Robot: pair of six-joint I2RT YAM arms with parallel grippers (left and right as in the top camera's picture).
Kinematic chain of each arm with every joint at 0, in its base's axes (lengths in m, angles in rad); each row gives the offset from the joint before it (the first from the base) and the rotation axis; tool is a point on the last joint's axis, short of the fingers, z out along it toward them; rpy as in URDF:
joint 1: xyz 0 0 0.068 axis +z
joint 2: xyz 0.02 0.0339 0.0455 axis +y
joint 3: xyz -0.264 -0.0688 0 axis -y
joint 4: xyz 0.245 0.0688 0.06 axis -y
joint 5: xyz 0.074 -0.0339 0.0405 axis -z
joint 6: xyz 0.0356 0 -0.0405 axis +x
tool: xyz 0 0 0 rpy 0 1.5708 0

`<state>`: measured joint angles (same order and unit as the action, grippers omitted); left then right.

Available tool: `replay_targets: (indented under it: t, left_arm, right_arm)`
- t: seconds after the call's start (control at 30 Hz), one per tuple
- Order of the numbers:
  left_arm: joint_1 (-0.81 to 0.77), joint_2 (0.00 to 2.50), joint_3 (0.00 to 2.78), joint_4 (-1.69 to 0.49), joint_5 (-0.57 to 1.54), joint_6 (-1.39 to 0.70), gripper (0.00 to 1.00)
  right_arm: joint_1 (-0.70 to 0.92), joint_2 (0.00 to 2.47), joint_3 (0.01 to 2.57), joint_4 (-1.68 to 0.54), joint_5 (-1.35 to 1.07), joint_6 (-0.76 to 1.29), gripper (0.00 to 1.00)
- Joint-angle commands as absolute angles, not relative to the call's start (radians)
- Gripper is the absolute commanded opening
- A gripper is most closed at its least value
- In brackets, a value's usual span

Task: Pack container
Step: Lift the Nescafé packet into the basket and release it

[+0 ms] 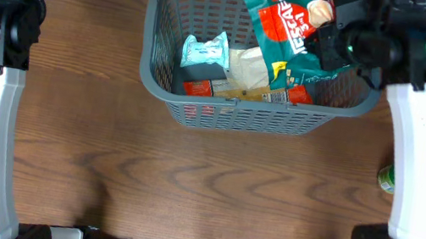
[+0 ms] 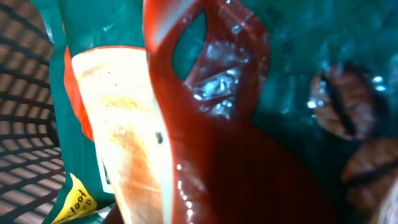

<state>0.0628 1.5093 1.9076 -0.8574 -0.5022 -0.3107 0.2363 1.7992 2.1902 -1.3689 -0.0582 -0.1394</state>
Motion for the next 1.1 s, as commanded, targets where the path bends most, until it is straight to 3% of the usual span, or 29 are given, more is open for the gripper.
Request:
replay_targets:
  t: [0.0, 0.5, 0.53, 0.57, 0.6, 0.67, 0.8, 0.97, 1.07]
  left_arm:
    - [0.067, 1.509, 1.909, -0.860, -0.521, -0.309, 0.99]
    - [0.067, 1.509, 1.909, -0.860, -0.521, -0.309, 0.99]
    - [0.067, 1.509, 1.909, -0.860, -0.521, -0.309, 0.99]
    - [0.067, 1.509, 1.909, -0.860, -0.521, -0.309, 0.99]
    - [0.067, 1.509, 1.909, -0.860, -0.521, -0.309, 0.99]
    - [0.067, 1.509, 1.909, -0.860, -0.521, -0.309, 0.99]
    - [0.067, 1.509, 1.909, -0.860, -0.521, -0.309, 0.99]
    - [0.067, 1.509, 1.909, -0.860, -0.521, -0.309, 0.99]
    - [0.067, 1.509, 1.909, -0.860, -0.521, -0.309, 0.99]
  right_arm:
    - [0.240, 1.819, 2.218, -1.363, 0.007, -0.012, 0.01]
    - [0.241, 1.904, 2.218, -1.389, 0.011, 0.004, 0.02]
    - [0.241, 1.904, 2.218, -1.389, 0.011, 0.003, 0.17]
    - [0.241, 1.904, 2.218, -1.389, 0.011, 0.003, 0.44]
    - [0.241, 1.904, 2.218, -1.389, 0.011, 0.003, 0.64]
    - [0.241, 1.904, 2.218, -1.389, 0.011, 0.003, 0.83]
    - [0.241, 1.902, 2.218, -1.387, 0.011, 0.003, 0.95]
    - [0.241, 1.890, 2.218, -1.382, 0.036, 0.021, 0.96]
    - [0.234, 1.866, 2.223, -1.371, 0.176, 0.099, 0.99]
